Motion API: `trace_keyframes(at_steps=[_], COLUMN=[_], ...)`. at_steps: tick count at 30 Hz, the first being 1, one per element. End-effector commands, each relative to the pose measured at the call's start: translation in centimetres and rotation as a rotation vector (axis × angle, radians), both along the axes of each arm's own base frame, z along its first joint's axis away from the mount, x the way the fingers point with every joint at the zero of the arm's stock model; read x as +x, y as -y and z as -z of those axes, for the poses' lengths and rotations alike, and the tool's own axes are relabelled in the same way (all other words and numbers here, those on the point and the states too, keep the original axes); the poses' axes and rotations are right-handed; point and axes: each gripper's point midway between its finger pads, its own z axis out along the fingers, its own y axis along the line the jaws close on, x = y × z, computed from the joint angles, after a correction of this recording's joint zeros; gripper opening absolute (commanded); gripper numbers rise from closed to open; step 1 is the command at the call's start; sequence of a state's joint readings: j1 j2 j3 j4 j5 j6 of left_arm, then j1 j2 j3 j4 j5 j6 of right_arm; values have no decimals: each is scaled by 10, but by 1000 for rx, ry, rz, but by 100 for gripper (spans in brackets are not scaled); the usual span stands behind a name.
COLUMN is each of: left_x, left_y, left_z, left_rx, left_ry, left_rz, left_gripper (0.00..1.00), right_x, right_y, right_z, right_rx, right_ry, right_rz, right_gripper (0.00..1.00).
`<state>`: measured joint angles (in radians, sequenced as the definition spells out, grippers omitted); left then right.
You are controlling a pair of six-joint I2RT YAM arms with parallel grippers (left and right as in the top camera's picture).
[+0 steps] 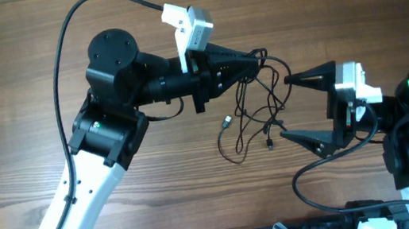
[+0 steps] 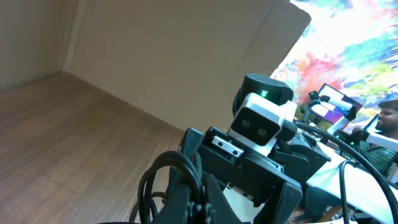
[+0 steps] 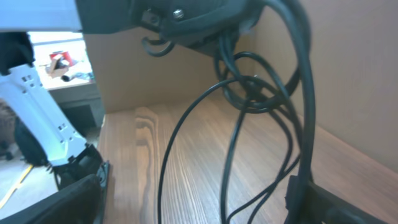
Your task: Untangle cables
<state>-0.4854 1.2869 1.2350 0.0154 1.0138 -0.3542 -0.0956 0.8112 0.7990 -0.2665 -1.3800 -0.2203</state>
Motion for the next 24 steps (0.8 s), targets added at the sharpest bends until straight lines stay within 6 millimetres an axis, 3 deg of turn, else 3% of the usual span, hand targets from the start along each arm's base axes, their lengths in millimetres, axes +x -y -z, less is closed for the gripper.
trace_keyframes(at_steps=[1,4,7,14,20,23,24], left_x=[1,2,6,42,25,9,4], left_y=[2,2,0,-36,-17,-2,2], left_z=[-10,-10,-10,0,-2,-6,-7], left_rx=[-12,-12,-10,12,9,-1,-3], left_ry=[26,28,30,-47,-40,-19,-14], left_rz=[-9,-17,-37,-168,-105,-51,-35], left_gripper=[4,4,4,4,4,4,4], right_x=[-5,-4,12,34,12,11,11], right_y=[-2,-2,2,10,2,1,1], right_z=[4,8,16,25,16,16,16], right_rx=[-4,3,-17,-50,-22,-21,-23], right_ry=[68,42,2,-71,16,25,31], right_rz=[-66,-76,-9,137,-9,-17,-18], right_gripper=[90,87,96,94,88,85,80])
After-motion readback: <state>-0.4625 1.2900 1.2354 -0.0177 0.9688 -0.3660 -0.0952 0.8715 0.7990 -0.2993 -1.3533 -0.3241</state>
